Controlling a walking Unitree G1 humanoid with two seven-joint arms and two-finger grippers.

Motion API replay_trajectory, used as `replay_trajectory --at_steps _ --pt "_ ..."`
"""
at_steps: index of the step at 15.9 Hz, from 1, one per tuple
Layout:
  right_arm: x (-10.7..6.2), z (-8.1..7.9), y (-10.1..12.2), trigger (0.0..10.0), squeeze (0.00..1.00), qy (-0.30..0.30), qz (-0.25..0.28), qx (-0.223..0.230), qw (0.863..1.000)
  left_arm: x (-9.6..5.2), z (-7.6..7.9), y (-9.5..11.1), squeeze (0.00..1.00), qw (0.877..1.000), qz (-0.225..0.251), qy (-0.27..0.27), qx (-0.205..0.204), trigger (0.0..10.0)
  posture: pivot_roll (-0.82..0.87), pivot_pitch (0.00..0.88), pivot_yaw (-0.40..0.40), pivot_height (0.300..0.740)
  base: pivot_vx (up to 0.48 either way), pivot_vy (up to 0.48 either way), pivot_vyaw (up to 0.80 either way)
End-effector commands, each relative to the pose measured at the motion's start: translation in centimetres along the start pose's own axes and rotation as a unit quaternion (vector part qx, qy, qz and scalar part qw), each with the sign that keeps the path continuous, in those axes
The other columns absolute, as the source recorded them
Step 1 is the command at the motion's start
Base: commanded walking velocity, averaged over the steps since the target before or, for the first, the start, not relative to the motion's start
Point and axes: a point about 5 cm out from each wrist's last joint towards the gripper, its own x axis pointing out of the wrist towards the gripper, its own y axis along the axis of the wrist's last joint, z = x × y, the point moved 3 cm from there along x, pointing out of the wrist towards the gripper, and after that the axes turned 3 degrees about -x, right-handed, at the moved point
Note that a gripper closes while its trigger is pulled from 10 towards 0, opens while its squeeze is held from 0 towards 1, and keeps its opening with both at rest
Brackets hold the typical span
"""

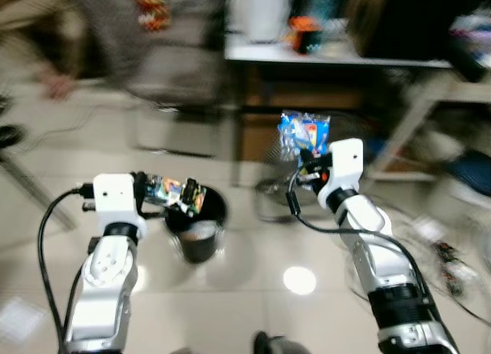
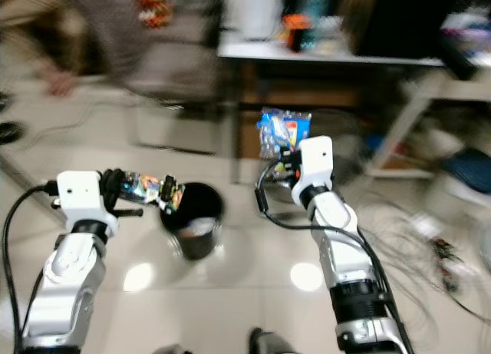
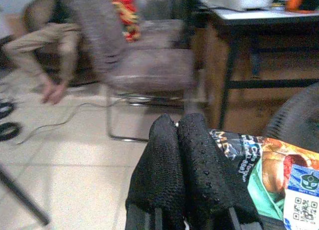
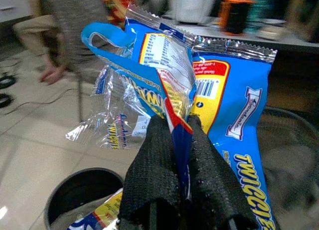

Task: Picking trash to rubbish bin

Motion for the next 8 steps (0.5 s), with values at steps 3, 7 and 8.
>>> replay_trajectory --at_steps 3,7,8 --pt "0.04 -0.35 0.38 10.0 0.00 0.006 0.007 -0.001 1.000 -0.16 0.03 -0.22 0.00 1.000 -0.006 -0.003 -0.006 10.0 -0.05 0.135 -0.006 0.740 0.000 0.000 0.00" --pt "0.02 -0.43 0.38 10.0 0.00 0.006 0.008 -0.002 1.000 -0.22 -0.09 -0.30 0.00 1.000 -0.010 -0.003 -0.010 10.0 -0.04 0.140 -0.005 0.740 0.000 0.123 0.00" --pt "0.01 -0.42 0.38 10.0 0.00 0.006 0.008 -0.002 1.000 -0.23 -0.08 -0.33 0.00 1.000 -0.011 -0.003 -0.010 10.0 -0.04 0.140 -0.005 0.740 0.000 0.000 0.00"
